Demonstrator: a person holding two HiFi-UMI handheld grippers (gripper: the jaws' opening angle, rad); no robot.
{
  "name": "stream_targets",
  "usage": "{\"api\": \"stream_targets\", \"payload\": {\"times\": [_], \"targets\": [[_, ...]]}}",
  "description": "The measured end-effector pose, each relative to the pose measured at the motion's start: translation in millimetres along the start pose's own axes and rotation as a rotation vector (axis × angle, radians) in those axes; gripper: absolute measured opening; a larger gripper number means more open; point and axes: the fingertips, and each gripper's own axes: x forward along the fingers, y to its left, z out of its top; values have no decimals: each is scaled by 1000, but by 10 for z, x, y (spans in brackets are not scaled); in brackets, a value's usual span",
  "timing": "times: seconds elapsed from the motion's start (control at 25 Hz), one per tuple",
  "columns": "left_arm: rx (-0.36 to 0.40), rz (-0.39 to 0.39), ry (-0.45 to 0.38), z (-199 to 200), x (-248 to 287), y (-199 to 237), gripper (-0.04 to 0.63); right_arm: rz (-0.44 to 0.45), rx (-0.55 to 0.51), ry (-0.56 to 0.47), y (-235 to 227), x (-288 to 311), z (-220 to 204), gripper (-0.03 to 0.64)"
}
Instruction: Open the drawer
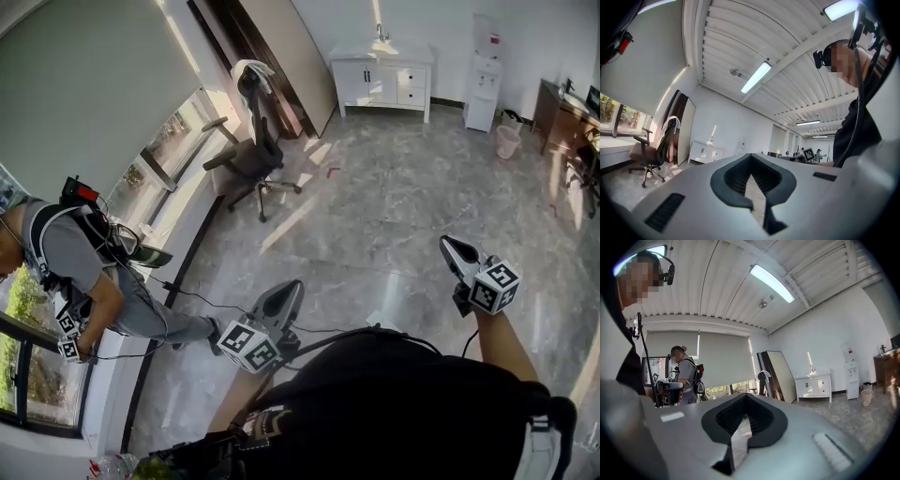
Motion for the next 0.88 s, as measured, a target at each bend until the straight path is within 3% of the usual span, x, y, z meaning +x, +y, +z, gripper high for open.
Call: {"api": "stream_targets", "payload": {"times": [0.36, 0.6, 0.88], "targets": [[36, -16, 101, -137, 966, 65, 2, -58, 44, -29, -942, -150, -309, 2], [59, -121, 160, -175, 1538, 52, 2, -175, 94, -58, -1317, -440, -493, 2], [-4, -297, 184, -272, 2237, 354, 2, -353, 98, -54, -1597, -534, -531, 2]]}}
